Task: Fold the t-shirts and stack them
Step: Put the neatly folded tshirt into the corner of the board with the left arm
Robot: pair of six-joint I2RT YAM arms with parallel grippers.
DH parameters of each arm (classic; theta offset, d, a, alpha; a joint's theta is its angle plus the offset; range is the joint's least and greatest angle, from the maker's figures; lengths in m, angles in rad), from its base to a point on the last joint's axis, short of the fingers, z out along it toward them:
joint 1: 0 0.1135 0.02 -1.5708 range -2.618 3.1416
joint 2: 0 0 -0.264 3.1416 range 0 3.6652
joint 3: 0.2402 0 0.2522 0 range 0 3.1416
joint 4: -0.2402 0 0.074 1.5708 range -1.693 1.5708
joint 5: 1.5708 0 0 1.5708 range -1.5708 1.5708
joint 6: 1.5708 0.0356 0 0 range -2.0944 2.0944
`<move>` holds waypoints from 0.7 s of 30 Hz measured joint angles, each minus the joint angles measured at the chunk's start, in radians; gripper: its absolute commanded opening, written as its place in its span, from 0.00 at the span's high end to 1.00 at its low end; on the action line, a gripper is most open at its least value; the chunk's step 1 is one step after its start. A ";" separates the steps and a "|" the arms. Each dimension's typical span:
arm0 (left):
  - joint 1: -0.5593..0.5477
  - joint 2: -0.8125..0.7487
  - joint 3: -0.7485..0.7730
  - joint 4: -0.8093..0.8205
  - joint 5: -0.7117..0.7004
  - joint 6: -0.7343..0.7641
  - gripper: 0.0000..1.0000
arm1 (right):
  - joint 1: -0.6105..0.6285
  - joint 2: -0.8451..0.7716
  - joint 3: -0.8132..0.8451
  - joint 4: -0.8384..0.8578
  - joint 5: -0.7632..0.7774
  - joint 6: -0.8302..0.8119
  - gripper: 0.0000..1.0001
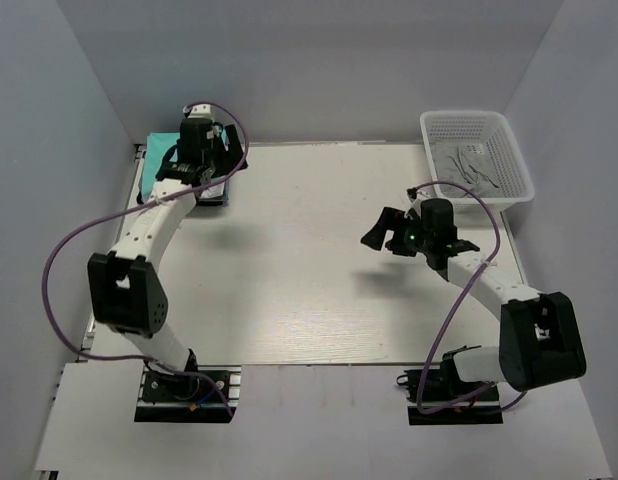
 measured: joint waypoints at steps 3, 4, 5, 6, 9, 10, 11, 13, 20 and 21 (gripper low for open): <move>0.018 0.137 0.122 0.006 -0.029 0.018 0.00 | 0.000 0.047 0.027 -0.004 0.000 -0.002 0.10; 0.023 0.182 0.160 0.006 -0.039 0.023 0.00 | 0.000 0.061 0.038 -0.006 0.001 -0.003 0.10; 0.026 0.214 0.183 0.005 -0.044 0.026 0.00 | 0.000 0.075 0.051 -0.008 0.001 -0.004 0.10; 0.033 0.268 0.221 0.000 -0.048 0.027 0.00 | 0.000 0.086 0.061 -0.008 0.001 -0.005 0.10; 0.053 0.374 0.295 -0.018 -0.046 0.029 0.00 | -0.001 0.122 0.095 -0.009 0.002 -0.011 0.10; 0.059 0.401 0.303 -0.017 -0.045 0.030 0.00 | -0.001 0.132 0.102 -0.009 0.002 -0.012 0.10; 0.063 0.423 0.304 -0.019 -0.041 0.030 0.00 | -0.001 0.143 0.109 -0.010 0.002 -0.013 0.10; 0.075 0.460 0.304 -0.029 -0.029 0.029 0.00 | -0.001 0.164 0.121 -0.011 0.002 -0.016 0.10; 0.082 0.521 0.294 -0.014 0.033 0.029 0.00 | -0.001 0.209 0.138 -0.012 0.001 -0.019 0.10; 0.082 0.521 0.291 -0.011 0.039 0.029 0.00 | -0.001 0.211 0.140 -0.012 0.001 -0.019 0.10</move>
